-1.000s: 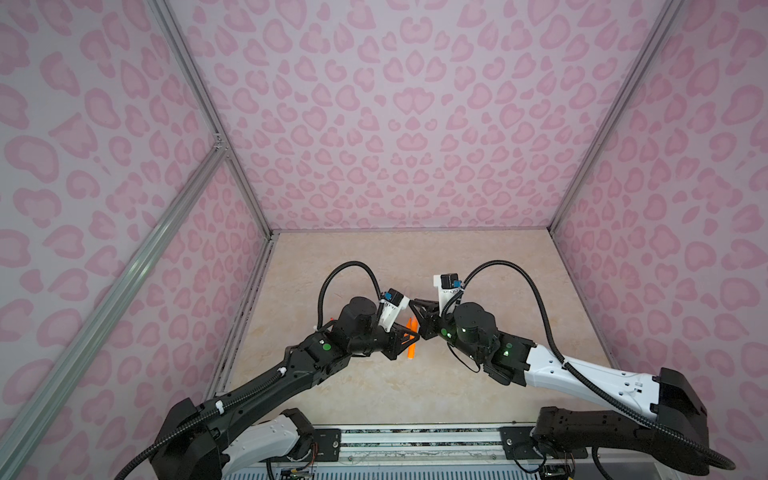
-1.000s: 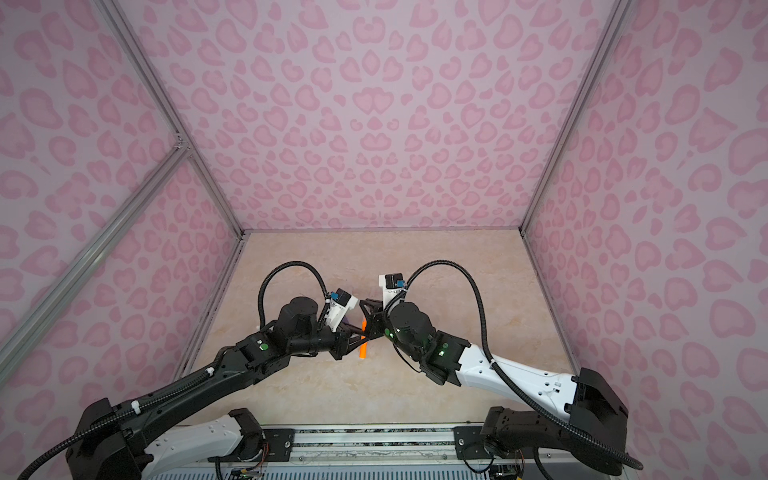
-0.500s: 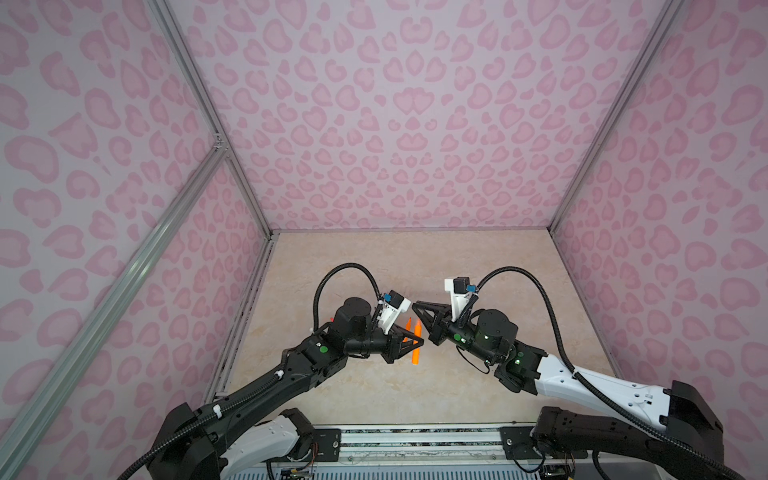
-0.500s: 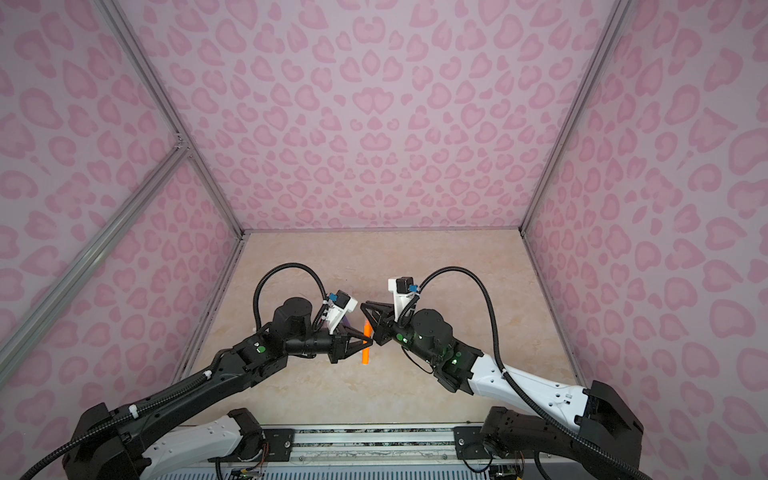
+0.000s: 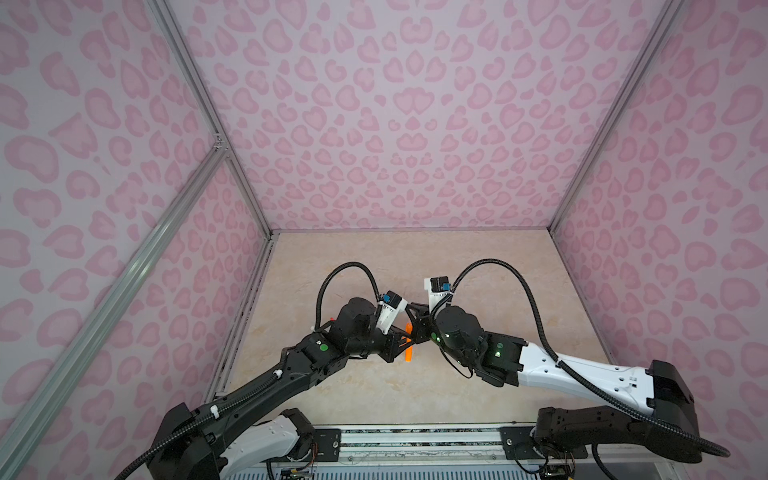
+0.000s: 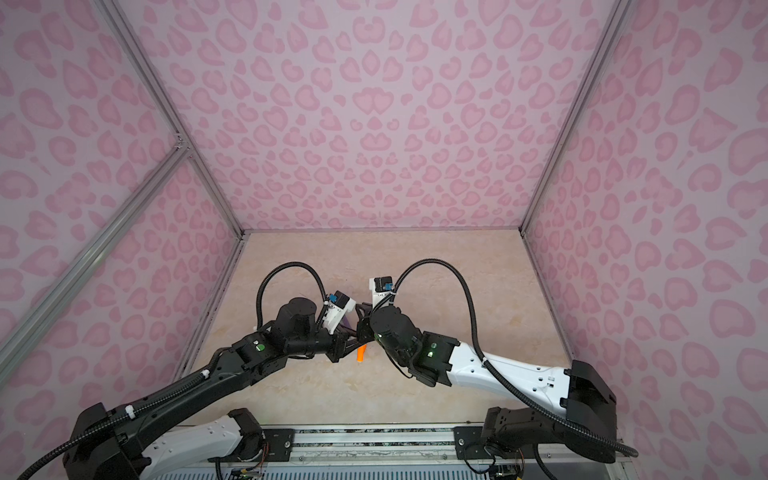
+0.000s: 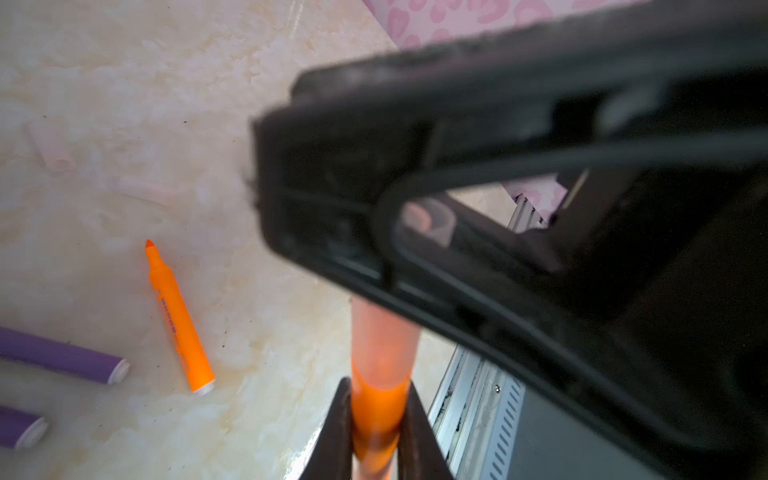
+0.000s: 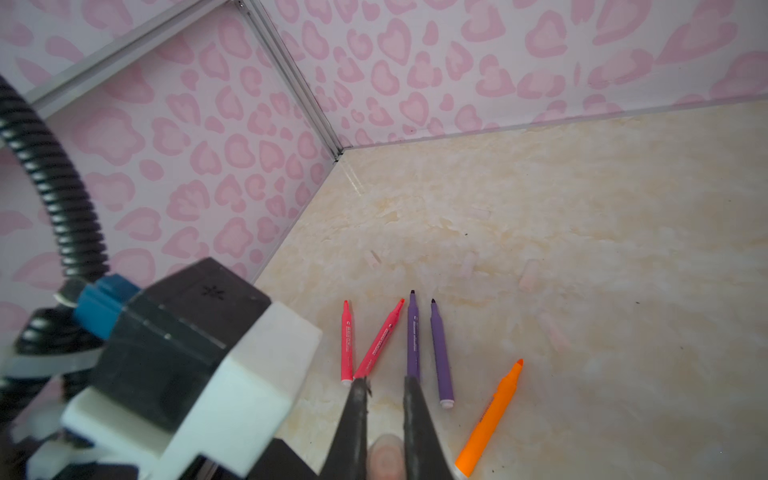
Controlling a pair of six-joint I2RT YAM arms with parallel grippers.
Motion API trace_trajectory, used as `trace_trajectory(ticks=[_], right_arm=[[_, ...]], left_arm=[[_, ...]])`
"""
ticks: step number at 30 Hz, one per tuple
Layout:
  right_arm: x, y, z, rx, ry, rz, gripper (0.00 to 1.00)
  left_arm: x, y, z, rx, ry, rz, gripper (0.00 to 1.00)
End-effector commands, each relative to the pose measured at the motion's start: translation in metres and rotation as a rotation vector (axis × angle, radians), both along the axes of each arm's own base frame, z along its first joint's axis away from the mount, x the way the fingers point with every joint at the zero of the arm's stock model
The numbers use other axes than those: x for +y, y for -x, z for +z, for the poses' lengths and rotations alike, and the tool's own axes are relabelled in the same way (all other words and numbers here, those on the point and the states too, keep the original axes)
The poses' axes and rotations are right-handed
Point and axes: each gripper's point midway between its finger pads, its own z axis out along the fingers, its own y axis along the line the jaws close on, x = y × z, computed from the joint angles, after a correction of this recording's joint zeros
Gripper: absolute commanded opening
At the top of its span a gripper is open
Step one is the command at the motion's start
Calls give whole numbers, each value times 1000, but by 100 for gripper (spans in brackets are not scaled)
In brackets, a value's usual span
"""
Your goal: Insert the pens into the pen caps
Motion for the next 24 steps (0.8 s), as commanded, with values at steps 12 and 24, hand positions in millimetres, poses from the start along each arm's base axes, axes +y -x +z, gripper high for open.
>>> trace_trajectory(ticks=[12, 24], right_arm=[[-19, 29, -92, 189, 340, -109, 0], [19, 55, -110, 240, 139, 30, 0]], left_arm=[[34, -58, 20, -195, -89, 357, 4], [33, -60, 16, -150, -42, 353, 4]])
